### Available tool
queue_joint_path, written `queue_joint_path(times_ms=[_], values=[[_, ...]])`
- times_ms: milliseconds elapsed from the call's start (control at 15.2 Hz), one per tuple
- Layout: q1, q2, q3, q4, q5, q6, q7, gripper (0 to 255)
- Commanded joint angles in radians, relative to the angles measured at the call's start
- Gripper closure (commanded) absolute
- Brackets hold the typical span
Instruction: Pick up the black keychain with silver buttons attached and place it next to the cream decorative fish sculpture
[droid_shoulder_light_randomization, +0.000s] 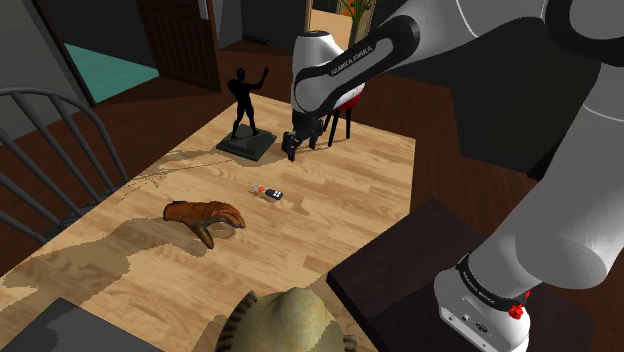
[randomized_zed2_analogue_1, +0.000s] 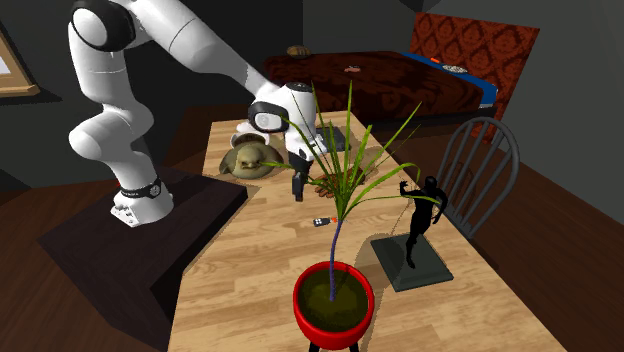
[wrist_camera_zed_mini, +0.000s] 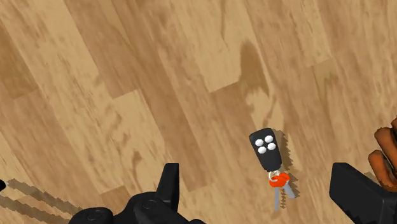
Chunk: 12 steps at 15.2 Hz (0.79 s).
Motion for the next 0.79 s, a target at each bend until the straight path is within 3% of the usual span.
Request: queue_joint_path(times_ms=[0, 726], values=[[0.011, 0.079, 0.005, 0.053, -0.012, 0.019, 0.0, 0], [0.086, 0.494, 0.016, 0.404, -0.075, 0.042, -0.009, 0]])
